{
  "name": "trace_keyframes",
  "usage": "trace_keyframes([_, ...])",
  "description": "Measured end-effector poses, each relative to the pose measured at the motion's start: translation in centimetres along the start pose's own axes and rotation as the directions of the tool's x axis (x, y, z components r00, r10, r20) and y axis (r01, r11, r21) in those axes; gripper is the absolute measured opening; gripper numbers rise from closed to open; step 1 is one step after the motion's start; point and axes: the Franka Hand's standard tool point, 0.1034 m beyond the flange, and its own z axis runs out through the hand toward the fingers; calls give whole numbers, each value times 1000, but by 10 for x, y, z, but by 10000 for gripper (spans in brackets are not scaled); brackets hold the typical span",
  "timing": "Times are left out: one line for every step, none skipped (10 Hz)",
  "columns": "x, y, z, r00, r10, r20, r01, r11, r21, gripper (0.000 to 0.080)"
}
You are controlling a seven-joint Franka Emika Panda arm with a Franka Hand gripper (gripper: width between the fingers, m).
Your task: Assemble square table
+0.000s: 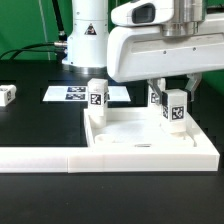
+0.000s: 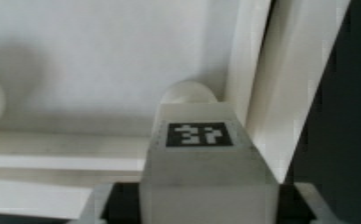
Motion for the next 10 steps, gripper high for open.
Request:
trace_keyframes([-1,-3,1,991,135,0,-135,991,0,290])
trace_keyframes([-2,-6,1,974,227,1,-227,974,0,290])
trace_keyframes([-2,-6,2,931,365,0,-365,931,15,290])
trace_keyframes([-1,-6,2,879,476,0,-476,879,26,290])
trace_keyframes([-1,-7,2,835,550,2,-550,835,26,291])
trace_keyframes([-1,-7,2,783,622,6,-622,782,26,291])
trace_keyframes([-1,-7,2,711,703,12,-703,711,27,291])
trace_keyframes([-2,-7,2,651,759,16,-759,650,24,291])
trace_keyframes([-2,-7,3,594,804,19,-804,594,21,291])
trace_keyframes([-2,-7,3,529,848,21,-849,529,19,291])
